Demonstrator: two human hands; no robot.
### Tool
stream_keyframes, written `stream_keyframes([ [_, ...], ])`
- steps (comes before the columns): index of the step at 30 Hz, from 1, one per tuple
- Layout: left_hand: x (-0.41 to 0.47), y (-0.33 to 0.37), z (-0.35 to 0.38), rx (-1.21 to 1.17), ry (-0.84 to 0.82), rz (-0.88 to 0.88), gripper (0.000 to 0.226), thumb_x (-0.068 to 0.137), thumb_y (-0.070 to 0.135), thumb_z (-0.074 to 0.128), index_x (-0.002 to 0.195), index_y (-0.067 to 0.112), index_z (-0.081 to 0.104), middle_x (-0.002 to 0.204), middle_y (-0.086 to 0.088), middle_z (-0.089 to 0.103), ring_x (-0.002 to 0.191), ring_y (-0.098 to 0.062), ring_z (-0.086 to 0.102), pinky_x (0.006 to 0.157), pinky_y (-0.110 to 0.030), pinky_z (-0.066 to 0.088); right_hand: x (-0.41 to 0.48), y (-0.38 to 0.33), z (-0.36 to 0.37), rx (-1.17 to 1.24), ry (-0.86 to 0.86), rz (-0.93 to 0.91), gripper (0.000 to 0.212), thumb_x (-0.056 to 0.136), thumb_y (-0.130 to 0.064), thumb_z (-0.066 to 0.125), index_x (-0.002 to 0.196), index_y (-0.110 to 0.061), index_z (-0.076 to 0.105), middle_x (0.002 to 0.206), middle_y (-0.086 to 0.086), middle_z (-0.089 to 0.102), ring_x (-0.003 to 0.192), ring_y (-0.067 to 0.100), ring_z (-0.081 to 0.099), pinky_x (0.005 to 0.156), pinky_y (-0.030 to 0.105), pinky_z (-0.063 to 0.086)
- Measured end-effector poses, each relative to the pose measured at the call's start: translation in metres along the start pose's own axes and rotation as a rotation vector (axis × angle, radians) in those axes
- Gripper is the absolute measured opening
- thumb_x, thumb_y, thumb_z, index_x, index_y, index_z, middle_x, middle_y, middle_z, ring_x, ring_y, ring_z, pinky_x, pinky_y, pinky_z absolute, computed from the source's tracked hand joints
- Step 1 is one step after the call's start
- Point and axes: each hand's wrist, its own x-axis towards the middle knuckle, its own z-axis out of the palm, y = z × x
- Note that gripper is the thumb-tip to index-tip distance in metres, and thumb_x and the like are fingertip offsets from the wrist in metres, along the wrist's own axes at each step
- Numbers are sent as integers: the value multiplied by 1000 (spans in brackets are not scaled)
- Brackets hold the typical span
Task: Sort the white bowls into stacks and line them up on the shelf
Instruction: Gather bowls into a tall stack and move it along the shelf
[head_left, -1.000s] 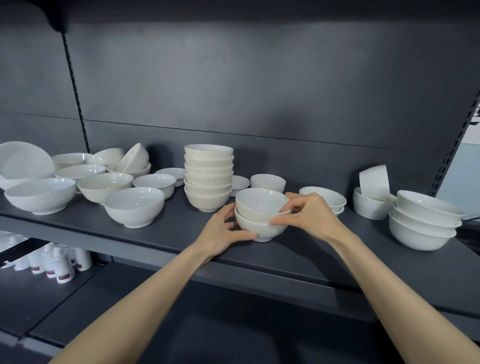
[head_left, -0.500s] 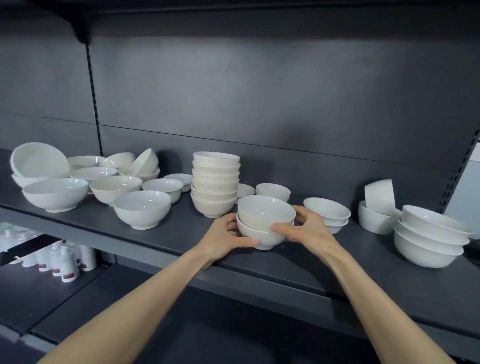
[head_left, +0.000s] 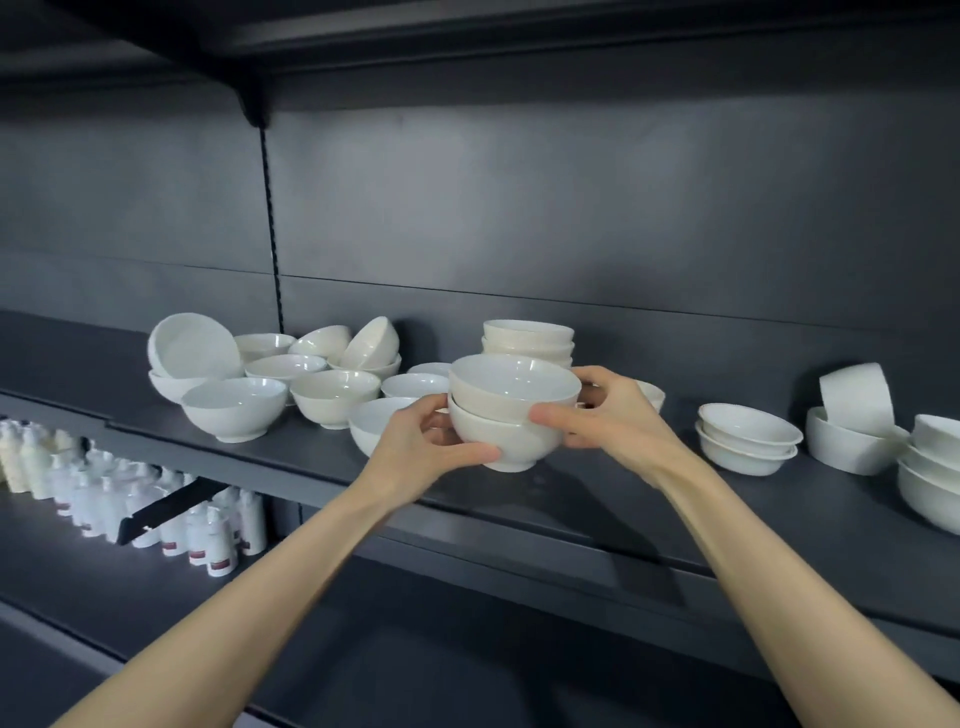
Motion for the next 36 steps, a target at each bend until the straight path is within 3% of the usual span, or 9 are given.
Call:
stream_keyframes([
  [4,11,-5,-64,22,-13,30,48,67,2,83,109,10,62,98,-5,70,73,0,67,67,-11,50,24,-18,57,12,16,-3,46,69,-22,83,111,-21,64,108,1,69,99,14,67,83,41,58],
  [9,40,-19,-123,20,-54,49,51,63,3,86,105,17,61,93,2,70,76,0,66,69,-11,50,52,-31,111,75,39,2,44,74,-16,80,112,-13,59,102,0,66,89,10,64,72,25,58],
  [13,55,-38,-144,41,-129,16,65,52,26,87,112,18,62,105,2,71,98,-7,66,77,-13,52,67,-22,134,15,70,43,45,70,-22,84,108,-11,63,106,9,69,104,23,66,84,46,57],
  [17,62,-52,-148,31,-195,11,44,70,6,83,108,12,62,102,10,67,88,11,60,72,-4,46,74,-14,144,-44,95,66,43,72,-20,82,109,-6,64,112,19,66,108,31,62,86,52,54],
  [19,65,-61,-146,4,-219,1,39,72,2,80,100,20,61,100,15,65,88,12,59,73,-3,46,76,-8,145,-60,86,68,39,72,-21,82,106,-11,66,108,12,70,106,27,64,86,46,56],
  [23,70,-73,-142,8,-229,12,41,71,10,83,98,30,60,101,20,64,92,14,57,76,-2,43,77,-1,145,-74,80,65,28,75,-17,80,100,-16,67,99,-1,71,88,10,63,64,12,49],
  [27,74,-87,-143,25,-243,-7,64,63,29,86,121,24,59,117,15,65,114,-1,56,94,-17,43,78,7,146,-73,75,48,31,75,-12,79,104,-15,67,100,-3,72,87,4,65,79,18,52],
  [29,74,-91,-142,6,-253,-29,63,68,25,84,125,21,57,120,13,65,115,-5,57,99,-25,45,79,12,147,-83,74,46,31,76,-15,79,105,-14,68,102,-3,73,92,7,66,80,22,54],
  [36,72,-95,-141,-51,-288,-50,68,68,25,83,129,23,53,123,14,63,115,-3,57,99,-25,46,83,22,145,-77,88,61,40,74,-22,81,111,-14,66,105,-5,72,96,6,66,80,20,51],
])
